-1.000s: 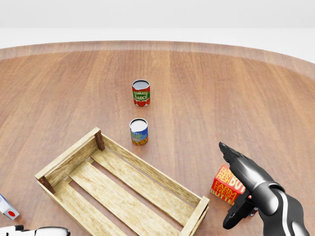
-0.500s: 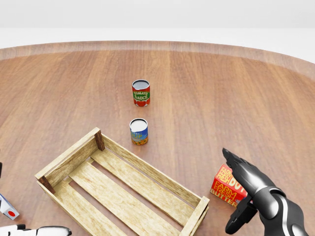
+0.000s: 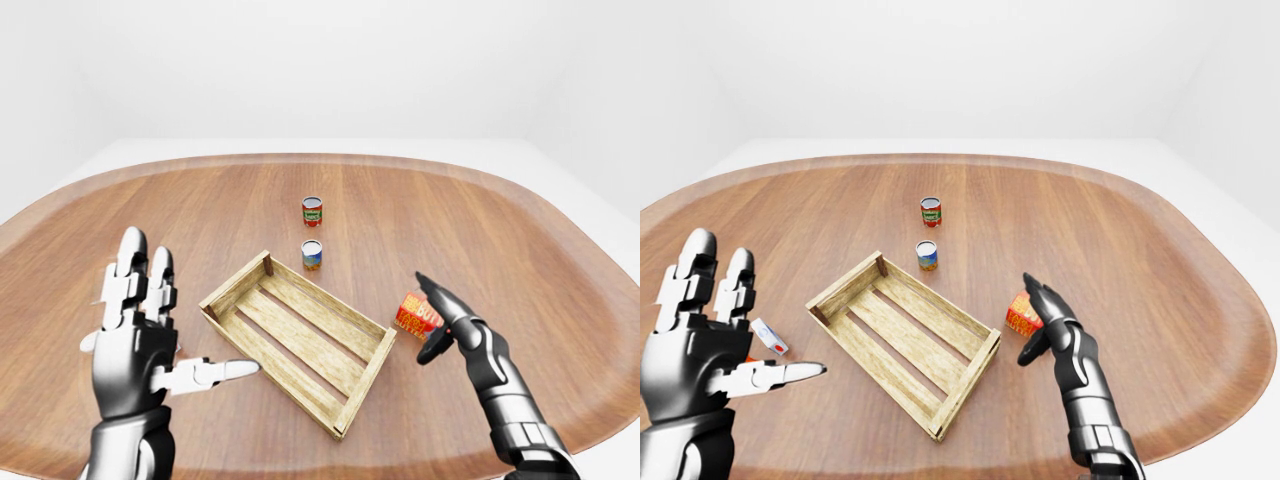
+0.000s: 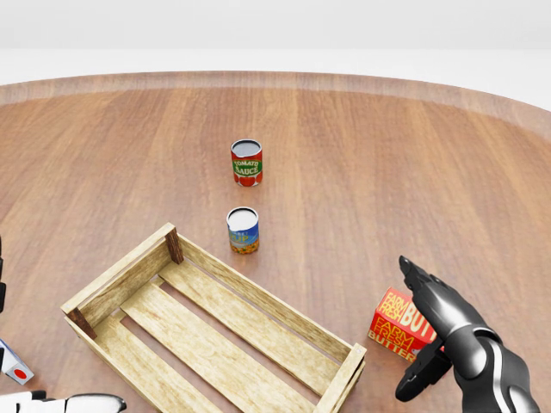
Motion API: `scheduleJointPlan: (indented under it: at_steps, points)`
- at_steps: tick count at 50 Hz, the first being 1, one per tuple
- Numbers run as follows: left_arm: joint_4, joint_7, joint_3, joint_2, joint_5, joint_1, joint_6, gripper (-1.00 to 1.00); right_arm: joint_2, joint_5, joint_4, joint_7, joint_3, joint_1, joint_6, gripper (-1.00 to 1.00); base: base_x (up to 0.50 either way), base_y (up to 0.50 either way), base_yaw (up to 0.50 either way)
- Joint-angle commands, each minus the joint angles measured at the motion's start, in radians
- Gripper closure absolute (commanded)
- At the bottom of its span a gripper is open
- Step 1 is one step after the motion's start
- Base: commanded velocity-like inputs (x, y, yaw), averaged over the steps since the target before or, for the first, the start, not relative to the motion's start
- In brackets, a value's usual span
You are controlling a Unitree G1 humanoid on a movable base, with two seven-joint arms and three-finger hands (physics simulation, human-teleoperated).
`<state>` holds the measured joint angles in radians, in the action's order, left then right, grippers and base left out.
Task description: Pick up the butter and put it in the tray.
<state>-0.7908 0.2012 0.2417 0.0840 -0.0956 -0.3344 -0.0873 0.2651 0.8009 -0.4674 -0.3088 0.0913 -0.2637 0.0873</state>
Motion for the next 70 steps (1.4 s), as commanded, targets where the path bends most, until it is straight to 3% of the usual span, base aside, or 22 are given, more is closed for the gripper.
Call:
scheduleJointPlan:
  at_steps: [1, 22, 49, 70]
  points:
    - [0.008, -0.003, 0.000, -0.002, 0.000, 0.004, 0.000, -1.00, 0.009, -0.029, -0.073, 0.040, -0.002, -0.031, 0.000, -1.00, 0.00, 0.00, 0.00]
    - [0.017, -0.007, -0.004, -0.006, 0.002, 0.008, 0.000, -1.00, 0.022, -0.072, -0.213, 0.070, -0.018, -0.060, 0.000, -1.00, 0.00, 0.00, 0.00]
    - [0.020, -0.004, 0.004, -0.006, -0.003, 0.008, 0.000, -1.00, 0.033, -0.158, -0.497, 0.183, -0.043, -0.166, 0.000, -1.00, 0.00, 0.00, 0.00]
    - [0.030, -0.008, -0.002, -0.008, 0.002, 0.012, 0.000, -1.00, 0.027, -0.126, -0.593, 0.146, -0.083, -0.178, 0.000, -1.00, 0.00, 0.00, 0.00]
